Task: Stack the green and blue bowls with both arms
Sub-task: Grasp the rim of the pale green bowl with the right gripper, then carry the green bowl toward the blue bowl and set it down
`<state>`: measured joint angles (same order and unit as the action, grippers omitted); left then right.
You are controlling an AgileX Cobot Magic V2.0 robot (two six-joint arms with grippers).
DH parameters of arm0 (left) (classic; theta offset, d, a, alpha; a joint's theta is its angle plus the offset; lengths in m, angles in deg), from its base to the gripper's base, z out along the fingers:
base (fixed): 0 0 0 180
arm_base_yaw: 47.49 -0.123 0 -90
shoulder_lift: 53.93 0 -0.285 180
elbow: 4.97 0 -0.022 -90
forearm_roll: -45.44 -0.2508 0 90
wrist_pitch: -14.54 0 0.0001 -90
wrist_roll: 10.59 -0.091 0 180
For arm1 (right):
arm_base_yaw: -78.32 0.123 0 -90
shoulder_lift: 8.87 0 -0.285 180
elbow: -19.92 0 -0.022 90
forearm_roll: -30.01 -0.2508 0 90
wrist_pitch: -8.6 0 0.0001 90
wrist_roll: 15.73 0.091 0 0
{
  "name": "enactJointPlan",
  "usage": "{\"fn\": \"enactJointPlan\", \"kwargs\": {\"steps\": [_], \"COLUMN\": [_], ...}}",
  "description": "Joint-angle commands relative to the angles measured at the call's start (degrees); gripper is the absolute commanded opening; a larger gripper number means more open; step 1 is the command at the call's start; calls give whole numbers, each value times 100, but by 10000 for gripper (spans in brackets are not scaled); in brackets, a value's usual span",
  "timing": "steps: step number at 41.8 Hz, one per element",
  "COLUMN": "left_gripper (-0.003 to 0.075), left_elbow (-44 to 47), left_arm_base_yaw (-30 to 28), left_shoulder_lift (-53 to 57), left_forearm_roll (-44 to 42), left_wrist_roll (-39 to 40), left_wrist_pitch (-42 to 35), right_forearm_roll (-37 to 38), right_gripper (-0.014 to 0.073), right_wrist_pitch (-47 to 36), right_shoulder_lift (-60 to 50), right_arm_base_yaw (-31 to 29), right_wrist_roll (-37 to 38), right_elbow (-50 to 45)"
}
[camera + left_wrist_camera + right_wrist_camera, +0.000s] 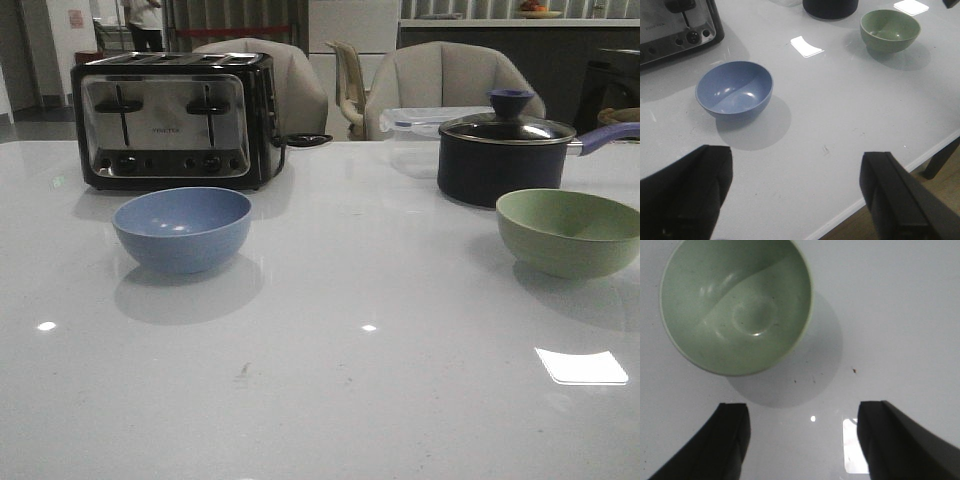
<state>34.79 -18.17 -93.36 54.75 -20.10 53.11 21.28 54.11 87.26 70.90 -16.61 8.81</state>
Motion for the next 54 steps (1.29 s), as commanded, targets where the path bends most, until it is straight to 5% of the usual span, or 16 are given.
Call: {"fn": "enactJointPlan", "kwargs": {"steps": [1, 26, 40, 54], "left_gripper": [580, 580, 580, 580], "left_elbow": [-163, -163, -163, -163], "left_arm_base_yaw": [59, 59, 59, 59], "left_shoulder_lift": [-55, -55, -55, -55], "left_forearm_roll": [103, 103, 103, 103], "left_wrist_roll": [-14, -14, -14, -14], "left_wrist_pitch": [-465, -465, -465, -465], "right_forearm_roll": [-147, -55, -46, -75], "right_gripper": [558, 539, 161, 85], "right_wrist_pitch": [-33, 157, 204, 434], "right_shoulder_lift": [391, 2562, 2610, 1838], "right_arm_base_yaw": [-39, -39, -39, 320], "right_wrist_roll": [-193, -404, -404, -698], "right_elbow": [642, 2426, 2495, 2495]}}
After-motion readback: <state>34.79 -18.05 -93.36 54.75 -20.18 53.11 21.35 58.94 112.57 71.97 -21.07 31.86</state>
